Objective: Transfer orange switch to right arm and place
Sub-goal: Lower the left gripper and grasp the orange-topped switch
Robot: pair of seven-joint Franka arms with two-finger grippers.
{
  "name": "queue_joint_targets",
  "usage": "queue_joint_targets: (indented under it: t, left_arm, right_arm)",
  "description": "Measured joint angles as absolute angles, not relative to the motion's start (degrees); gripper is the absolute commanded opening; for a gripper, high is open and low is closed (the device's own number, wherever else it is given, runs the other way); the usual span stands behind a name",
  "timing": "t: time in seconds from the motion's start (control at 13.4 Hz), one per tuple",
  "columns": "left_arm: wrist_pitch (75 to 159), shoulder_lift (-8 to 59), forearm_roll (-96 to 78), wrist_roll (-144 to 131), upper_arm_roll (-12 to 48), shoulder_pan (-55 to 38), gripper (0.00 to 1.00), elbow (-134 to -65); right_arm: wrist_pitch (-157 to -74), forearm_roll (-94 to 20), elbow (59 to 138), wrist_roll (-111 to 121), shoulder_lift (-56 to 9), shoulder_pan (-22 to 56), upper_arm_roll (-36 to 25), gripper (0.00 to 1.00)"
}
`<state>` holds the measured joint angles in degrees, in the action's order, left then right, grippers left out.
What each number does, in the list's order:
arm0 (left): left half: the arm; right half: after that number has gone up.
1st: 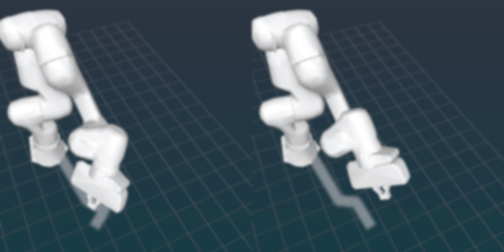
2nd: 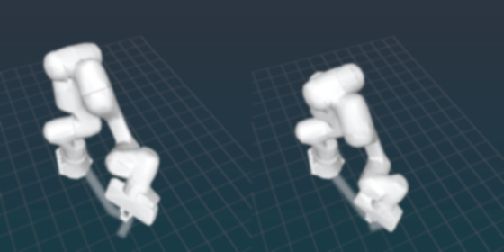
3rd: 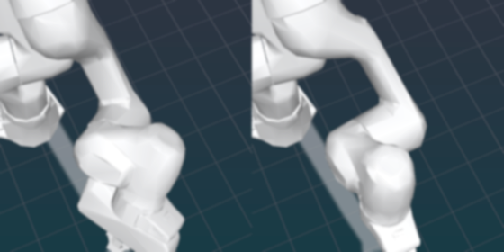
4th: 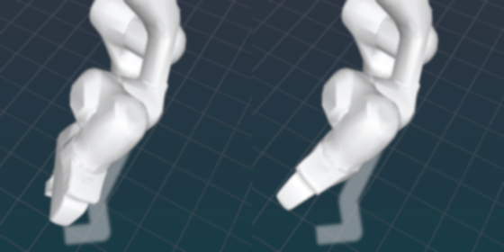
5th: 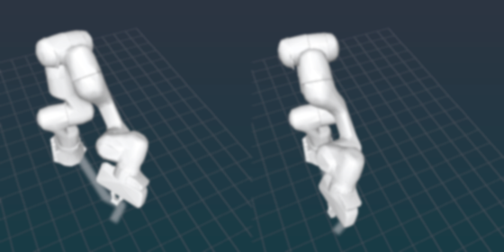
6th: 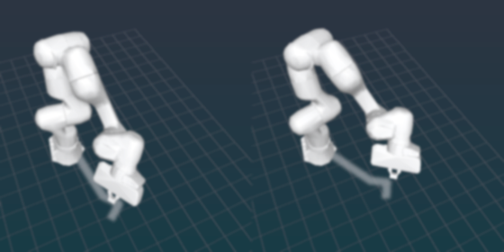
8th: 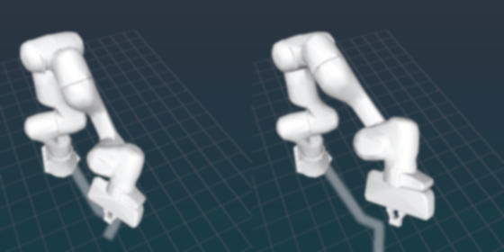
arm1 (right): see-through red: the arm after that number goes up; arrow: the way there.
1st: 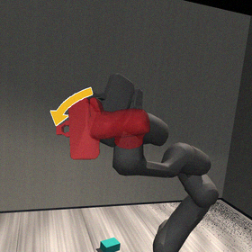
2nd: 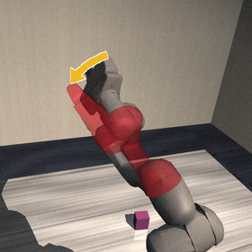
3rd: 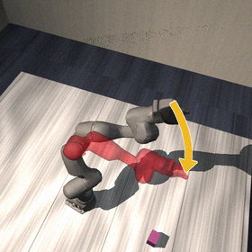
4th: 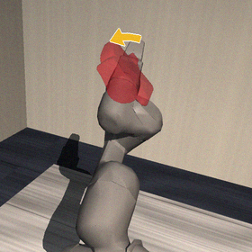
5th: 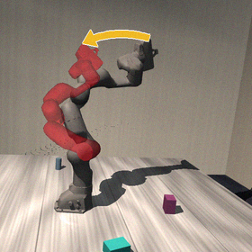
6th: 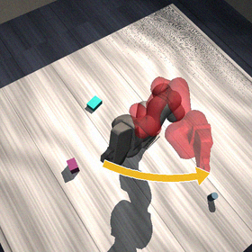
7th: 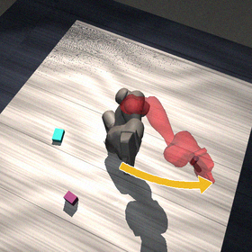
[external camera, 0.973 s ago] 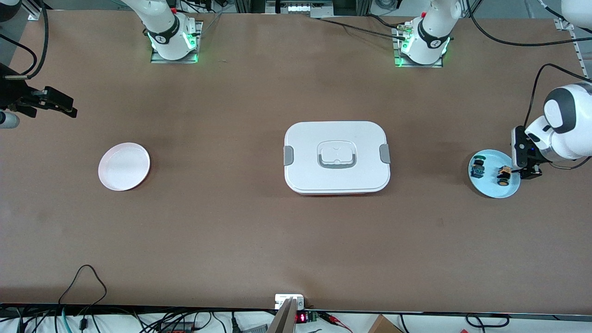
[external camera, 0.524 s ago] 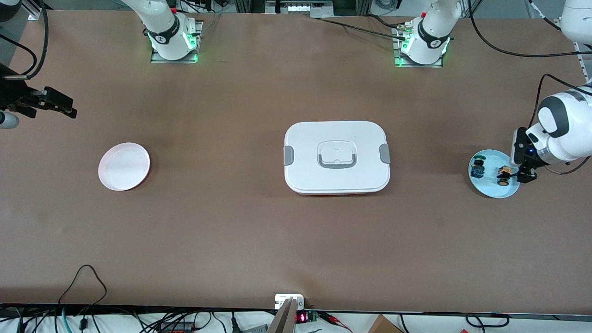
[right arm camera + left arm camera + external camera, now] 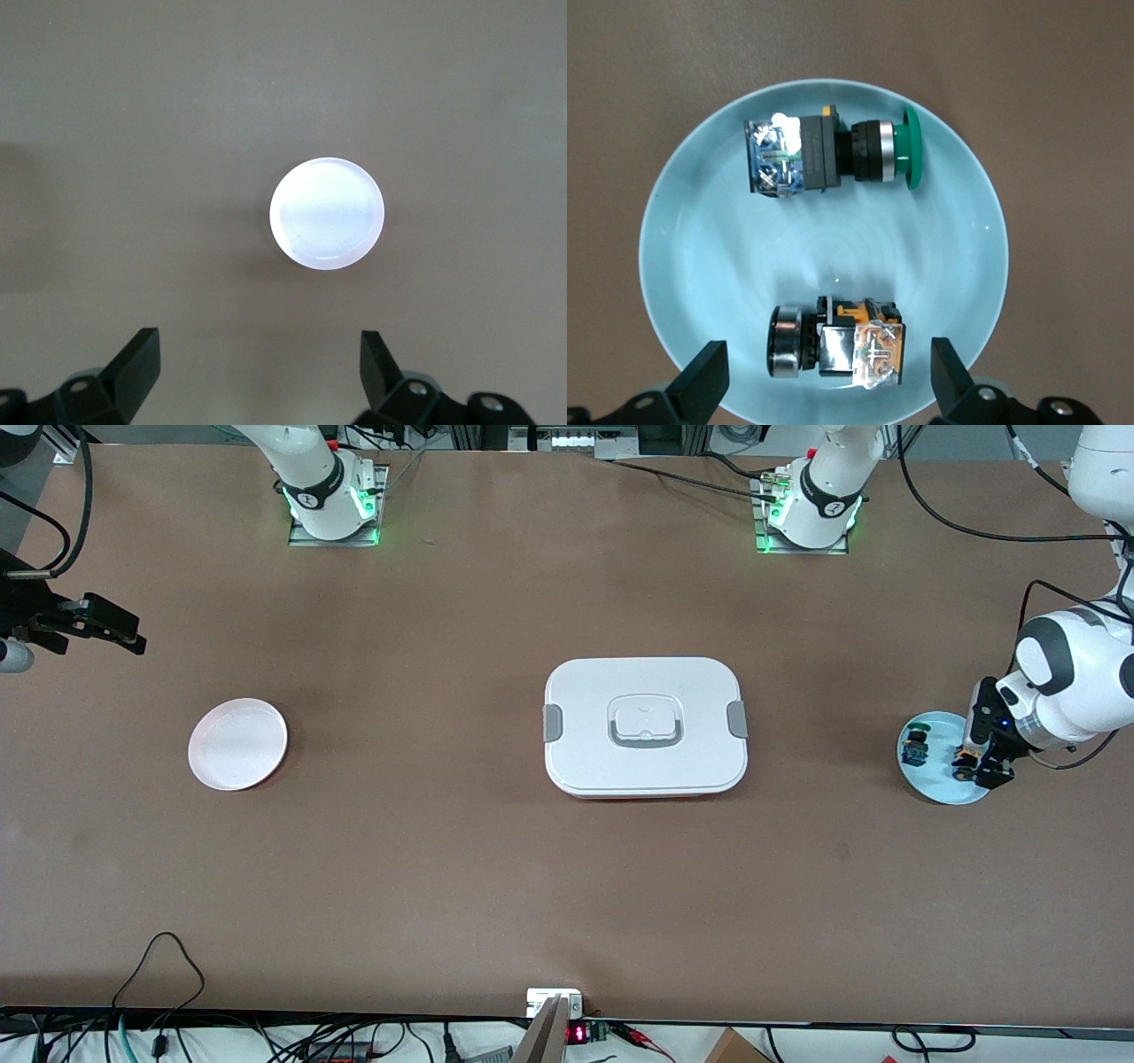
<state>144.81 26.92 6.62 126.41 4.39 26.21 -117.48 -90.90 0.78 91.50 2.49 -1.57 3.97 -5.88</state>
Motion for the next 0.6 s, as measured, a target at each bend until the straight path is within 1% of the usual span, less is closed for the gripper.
queue_joint_targets:
  t: [0.6]
  left_arm:
    - [147.04, 30.06, 6.62, 127.53, 4.82, 27.29, 1.0, -115.82]
  right_arm:
    - [-91.01, 0.78, 91.5, 2.49, -1.57, 3.99, -5.81, 1.0]
